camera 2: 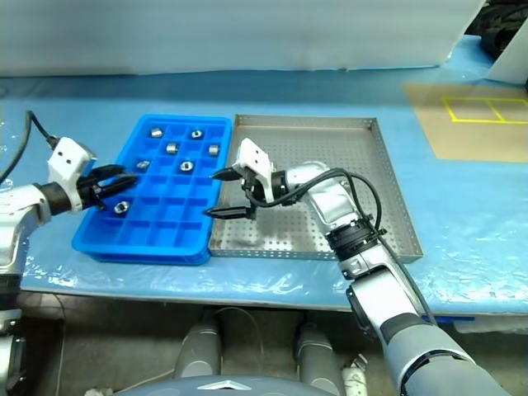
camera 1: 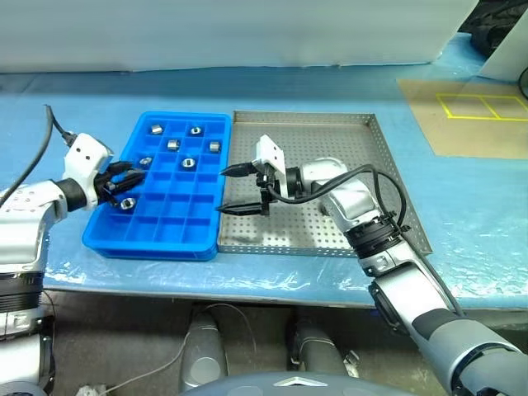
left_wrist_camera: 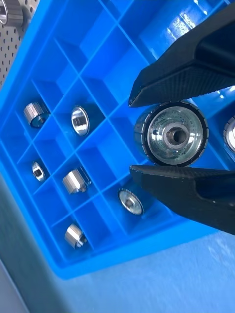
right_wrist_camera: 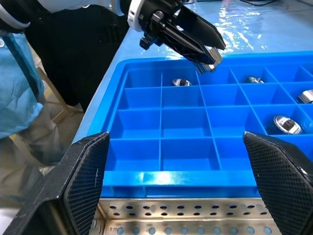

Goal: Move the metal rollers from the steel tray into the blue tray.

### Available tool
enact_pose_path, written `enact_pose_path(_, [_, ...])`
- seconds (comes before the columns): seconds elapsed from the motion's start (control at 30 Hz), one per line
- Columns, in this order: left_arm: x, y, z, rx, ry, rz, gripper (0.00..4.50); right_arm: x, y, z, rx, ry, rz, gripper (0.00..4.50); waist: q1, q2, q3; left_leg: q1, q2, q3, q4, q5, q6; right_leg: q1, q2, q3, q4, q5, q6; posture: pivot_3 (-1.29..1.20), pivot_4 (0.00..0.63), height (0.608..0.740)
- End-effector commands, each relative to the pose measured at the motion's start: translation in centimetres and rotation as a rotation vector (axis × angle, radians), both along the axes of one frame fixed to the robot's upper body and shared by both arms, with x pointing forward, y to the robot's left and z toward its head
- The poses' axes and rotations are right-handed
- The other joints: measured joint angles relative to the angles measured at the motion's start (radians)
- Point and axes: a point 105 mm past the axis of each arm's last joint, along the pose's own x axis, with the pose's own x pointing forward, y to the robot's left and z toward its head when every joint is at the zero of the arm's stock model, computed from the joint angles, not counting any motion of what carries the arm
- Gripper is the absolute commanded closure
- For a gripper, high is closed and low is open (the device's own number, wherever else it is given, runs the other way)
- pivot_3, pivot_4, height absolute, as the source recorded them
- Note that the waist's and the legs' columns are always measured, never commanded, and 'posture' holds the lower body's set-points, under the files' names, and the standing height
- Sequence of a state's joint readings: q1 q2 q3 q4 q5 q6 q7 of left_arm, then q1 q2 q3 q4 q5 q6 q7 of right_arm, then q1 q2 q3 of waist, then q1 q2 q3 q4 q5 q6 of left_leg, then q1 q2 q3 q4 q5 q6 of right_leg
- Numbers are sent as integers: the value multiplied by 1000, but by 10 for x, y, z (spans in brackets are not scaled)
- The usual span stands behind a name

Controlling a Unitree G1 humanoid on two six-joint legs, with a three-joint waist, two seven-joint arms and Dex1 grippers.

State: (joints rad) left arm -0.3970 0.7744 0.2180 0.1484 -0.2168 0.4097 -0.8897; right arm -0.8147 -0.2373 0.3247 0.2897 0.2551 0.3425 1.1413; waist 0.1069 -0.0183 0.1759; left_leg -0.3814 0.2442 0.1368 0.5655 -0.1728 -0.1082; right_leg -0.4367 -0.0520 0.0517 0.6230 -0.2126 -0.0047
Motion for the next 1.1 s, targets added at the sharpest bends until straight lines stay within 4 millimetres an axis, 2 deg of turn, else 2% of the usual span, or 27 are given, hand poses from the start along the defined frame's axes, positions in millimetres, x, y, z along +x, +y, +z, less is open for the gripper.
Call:
enact_pose_path(0.03, [9, -1, 7, 11, -44, 1, 2854, -1, -4, 13, 31, -43, -17, 0, -3, 0, 0, 0, 0, 0, 0, 0, 0, 0, 0, 0, 0, 0, 0, 91, 150, 740])
enact_pose_path(0.5, [17, -2, -25, 15, 54, 3, 2854, -1, -13, 11, 32, -39, -76, 0, -12, 0, 0, 0, 0, 0, 0, 1, 0, 0, 0, 0, 0, 2, 3, 33, 150, 740])
enact_pose_path(0.6, [20, -1, -24, 12, 43, 11, 2053, -1, -13, 11, 33, -40, -79, 0, -12, 0, 0, 0, 0, 0, 0, 1, 0, 0, 0, 0, 0, 2, 3, 29, 150, 740])
enact_pose_path(0.7, [20, -6, -22, 25, 40, -13, 1059, -1, -13, 12, 33, -42, -82, 0, -12, 0, 0, 0, 0, 0, 0, 1, 0, 0, 0, 0, 0, 2, 3, 27, 150, 740])
enact_pose_path(0.73, [21, -6, -21, 21, 33, -10, 1059, -1, -13, 12, 33, -42, -83, 0, -12, 0, 0, 0, 0, 0, 0, 1, 0, 0, 0, 0, 0, 2, 3, 24, 150, 740])
enact_pose_path(0.9, [21, -10, 0, 10, -17, -34, 1059, -1, -15, 11, 33, -41, -89, 0, -11, 0, 0, -1, 0, 0, 1, 1, 1, 0, 0, 0, 0, 2, 3, 17, 150, 740])
enact_pose_path(1.03, [20, -26, 53, -40, -129, -108, 1059, 1, -19, 10, 30, -40, -104, 0, -10, -1, 0, -1, 0, 0, 1, 1, 0, 0, 0, 0, 1, 2, 3, 11, 150, 740])
enact_pose_path(1.1, [22, -36, 72, -35, -166, -146, 1059, 3, -22, 10, 27, -41, -115, 0, -11, -1, 0, -2, 0, 0, 1, 2, 0, 0, 0, -1, 1, 1, 2, 5, 150, 740])
